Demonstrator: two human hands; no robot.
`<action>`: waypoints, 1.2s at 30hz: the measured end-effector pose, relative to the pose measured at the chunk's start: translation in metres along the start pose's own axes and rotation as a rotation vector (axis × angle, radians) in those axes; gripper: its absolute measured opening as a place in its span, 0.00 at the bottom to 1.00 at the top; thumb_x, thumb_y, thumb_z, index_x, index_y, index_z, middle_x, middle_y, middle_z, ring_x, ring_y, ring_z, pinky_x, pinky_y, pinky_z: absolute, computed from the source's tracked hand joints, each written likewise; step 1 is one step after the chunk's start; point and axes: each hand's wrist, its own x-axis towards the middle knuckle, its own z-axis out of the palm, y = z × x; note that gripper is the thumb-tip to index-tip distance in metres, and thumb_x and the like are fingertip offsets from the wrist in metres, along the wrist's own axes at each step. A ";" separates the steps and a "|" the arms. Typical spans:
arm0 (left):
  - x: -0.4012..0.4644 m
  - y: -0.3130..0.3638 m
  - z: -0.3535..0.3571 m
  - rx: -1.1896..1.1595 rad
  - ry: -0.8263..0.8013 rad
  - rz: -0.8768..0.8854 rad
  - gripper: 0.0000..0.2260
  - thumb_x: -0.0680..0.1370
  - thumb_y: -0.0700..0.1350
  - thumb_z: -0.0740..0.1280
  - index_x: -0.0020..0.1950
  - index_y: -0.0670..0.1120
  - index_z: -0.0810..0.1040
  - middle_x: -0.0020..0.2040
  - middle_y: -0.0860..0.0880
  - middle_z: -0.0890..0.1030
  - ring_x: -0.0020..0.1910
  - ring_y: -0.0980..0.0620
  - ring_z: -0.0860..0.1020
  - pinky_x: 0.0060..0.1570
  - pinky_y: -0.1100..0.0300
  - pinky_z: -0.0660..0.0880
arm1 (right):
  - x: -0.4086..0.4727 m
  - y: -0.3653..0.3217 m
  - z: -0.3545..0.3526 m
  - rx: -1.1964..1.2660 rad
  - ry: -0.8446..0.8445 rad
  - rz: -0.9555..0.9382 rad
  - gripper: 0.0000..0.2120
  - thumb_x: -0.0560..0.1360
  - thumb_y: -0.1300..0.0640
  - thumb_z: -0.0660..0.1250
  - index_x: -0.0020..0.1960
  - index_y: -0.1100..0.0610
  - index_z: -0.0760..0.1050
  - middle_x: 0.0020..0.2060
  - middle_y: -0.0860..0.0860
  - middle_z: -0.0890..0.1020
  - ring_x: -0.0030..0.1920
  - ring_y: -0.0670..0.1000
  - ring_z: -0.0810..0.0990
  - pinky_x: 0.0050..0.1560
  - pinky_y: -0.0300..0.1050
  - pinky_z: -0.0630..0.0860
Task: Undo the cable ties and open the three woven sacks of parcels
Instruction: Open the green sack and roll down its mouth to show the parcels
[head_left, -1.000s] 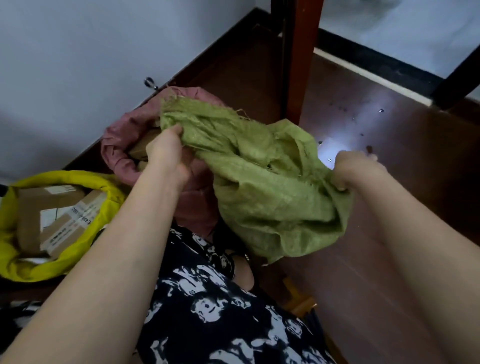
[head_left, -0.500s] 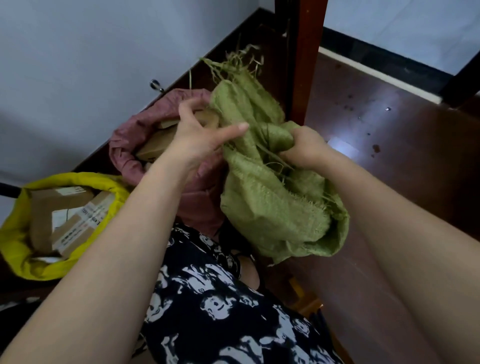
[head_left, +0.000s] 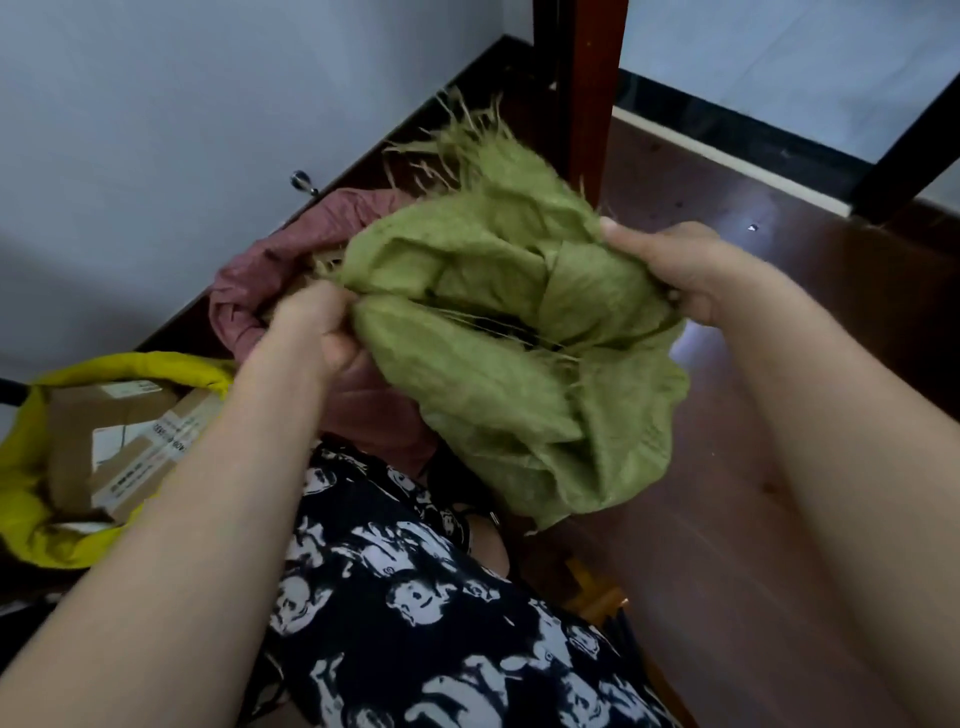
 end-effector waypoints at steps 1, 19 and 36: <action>0.004 0.006 -0.010 -0.037 0.041 0.019 0.12 0.80 0.35 0.54 0.48 0.42 0.76 0.40 0.45 0.83 0.32 0.50 0.82 0.36 0.57 0.81 | 0.004 0.006 -0.007 -0.195 0.153 0.006 0.20 0.70 0.47 0.75 0.44 0.63 0.73 0.45 0.56 0.82 0.44 0.55 0.82 0.48 0.49 0.79; 0.001 0.023 0.006 0.064 -0.153 0.332 0.11 0.62 0.32 0.56 0.33 0.41 0.77 0.34 0.42 0.78 0.33 0.45 0.78 0.38 0.56 0.79 | 0.006 -0.003 0.050 -0.670 -0.231 -0.427 0.09 0.77 0.45 0.66 0.49 0.50 0.76 0.53 0.49 0.78 0.54 0.51 0.77 0.50 0.44 0.71; -0.018 -0.029 0.038 1.186 -0.256 1.000 0.29 0.67 0.59 0.73 0.65 0.53 0.72 0.61 0.49 0.70 0.63 0.47 0.70 0.65 0.48 0.68 | -0.006 -0.036 0.027 0.280 -0.108 -0.160 0.08 0.76 0.59 0.67 0.55 0.58 0.78 0.46 0.57 0.84 0.43 0.53 0.84 0.42 0.45 0.81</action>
